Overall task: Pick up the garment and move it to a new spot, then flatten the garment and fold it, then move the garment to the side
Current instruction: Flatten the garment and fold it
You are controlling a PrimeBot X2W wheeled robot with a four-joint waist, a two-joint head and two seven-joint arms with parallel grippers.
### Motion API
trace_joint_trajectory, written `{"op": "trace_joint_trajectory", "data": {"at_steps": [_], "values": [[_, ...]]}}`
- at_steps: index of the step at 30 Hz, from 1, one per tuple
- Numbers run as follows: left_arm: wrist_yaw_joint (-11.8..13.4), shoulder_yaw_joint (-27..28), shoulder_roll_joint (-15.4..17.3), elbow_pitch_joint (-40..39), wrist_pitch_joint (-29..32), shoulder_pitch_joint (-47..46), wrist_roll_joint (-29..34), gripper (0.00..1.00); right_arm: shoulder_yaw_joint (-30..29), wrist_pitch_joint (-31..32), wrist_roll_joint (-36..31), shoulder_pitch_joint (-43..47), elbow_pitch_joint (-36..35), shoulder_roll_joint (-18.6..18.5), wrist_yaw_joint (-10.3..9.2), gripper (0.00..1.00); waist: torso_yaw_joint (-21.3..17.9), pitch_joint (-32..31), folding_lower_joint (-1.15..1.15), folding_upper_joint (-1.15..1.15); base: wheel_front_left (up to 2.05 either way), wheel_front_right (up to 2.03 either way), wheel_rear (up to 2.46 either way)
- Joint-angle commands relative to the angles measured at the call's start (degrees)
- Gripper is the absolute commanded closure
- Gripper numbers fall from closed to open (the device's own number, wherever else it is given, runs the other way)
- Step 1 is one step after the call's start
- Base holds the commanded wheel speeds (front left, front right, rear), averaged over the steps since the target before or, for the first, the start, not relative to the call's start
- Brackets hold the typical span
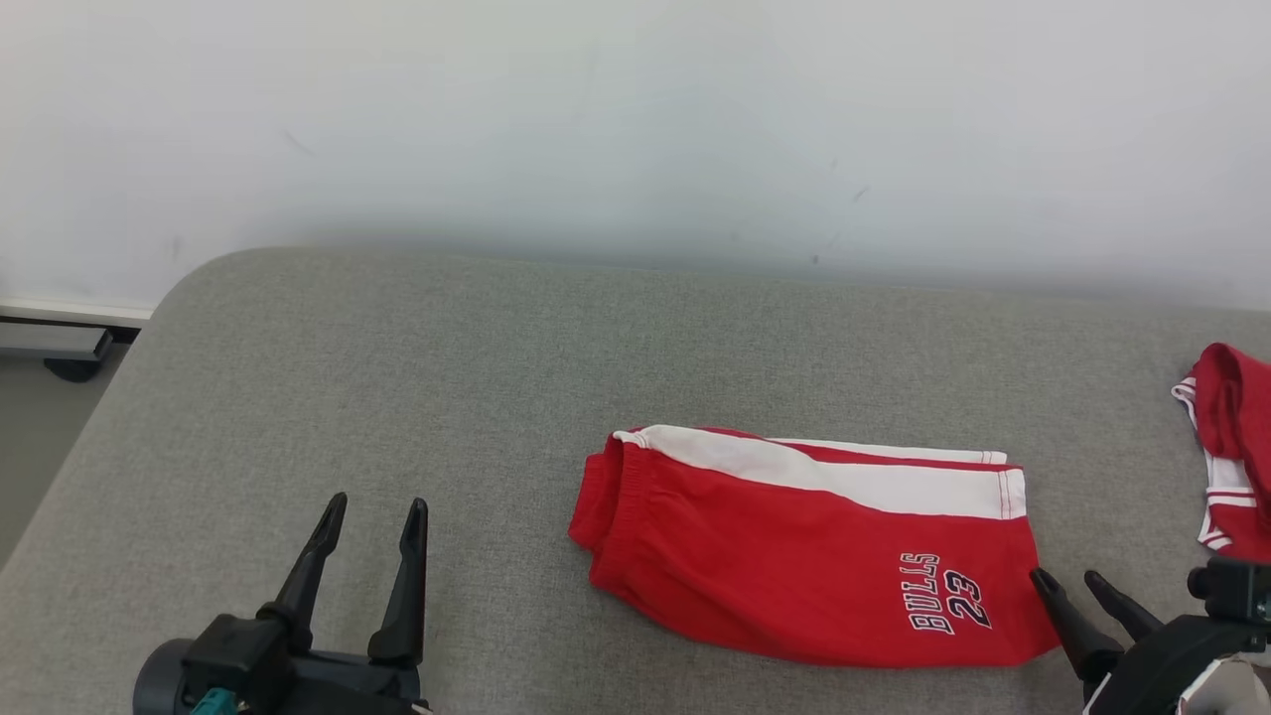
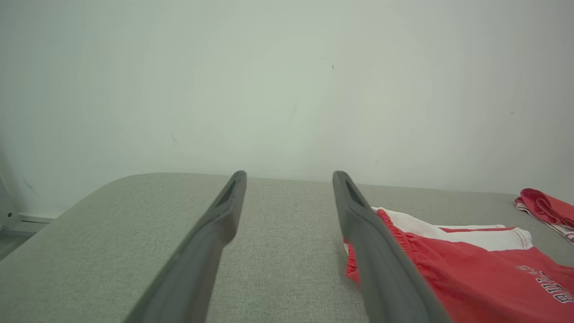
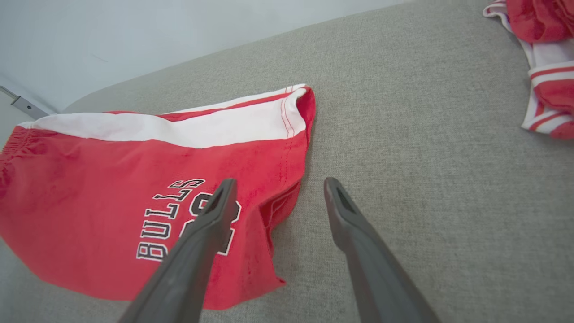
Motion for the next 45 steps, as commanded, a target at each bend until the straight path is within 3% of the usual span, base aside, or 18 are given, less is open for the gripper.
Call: {"op": "trace_joint_trajectory", "data": {"at_steps": [1, 6, 8, 15, 22, 28, 45], "values": [[0.3, 0.0, 0.5, -0.6, -0.3, 0.4, -0.5, 0.00, -0.7, 0.2, -1.8, -0.7, 0.7, 0.2, -0.03, 0.00, -0.2, -0.2, 0.01, 0.00, 0.00, 0.00, 0.00], [1.2, 1.0, 1.4, -0.8, -0.3, 1.8, -0.6, 0.00, -5.5, -0.6, -10.3, -2.5, 2.1, 0.7, -0.03, 0.00, -0.7, -1.4, 0.01, 0.00, 0.00, 0.00, 0.00], [1.7, 1.5, 1.7, -1.2, -0.3, 2.5, -0.7, 0.00, -11.9, -0.7, -15.2, -2.7, 0.6, 1.0, -0.03, 0.00, -1.3, -1.7, 0.01, 0.00, 0.00, 0.00, 0.00], [3.2, 3.1, 2.5, -2.7, -0.3, 5.0, -1.1, 0.00, -31.1, -0.7, -34.5, 7.1, -10.6, 7.2, -0.03, 0.00, -3.5, -2.4, 0.01, 0.00, 0.00, 0.00, 0.00], [4.9, 3.9, 2.8, -4.4, 0.3, 7.2, -1.4, 0.00, -42.1, 0.5, -48.4, 16.4, -21.9, 16.1, -0.04, 0.00, -5.7, -3.6, 0.01, 0.00, 0.00, 0.00, 0.00], [5.3, 4.4, 4.4, -5.4, 1.7, 8.6, -1.0, 0.00, -46.6, 4.7, -53.8, 20.9, -29.5, 20.7, -0.04, 0.00, -7.3, -4.5, 0.01, 0.00, 0.00, 0.00, 0.00], [5.1, 3.6, 9.2, -10.6, 9.4, 11.1, 0.2, 0.00, -53.6, 15.7, -57.4, 25.3, -40.4, 27.0, -0.03, 0.00, -8.3, -4.0, 0.01, 0.00, 0.00, 0.00, 0.00]]}}
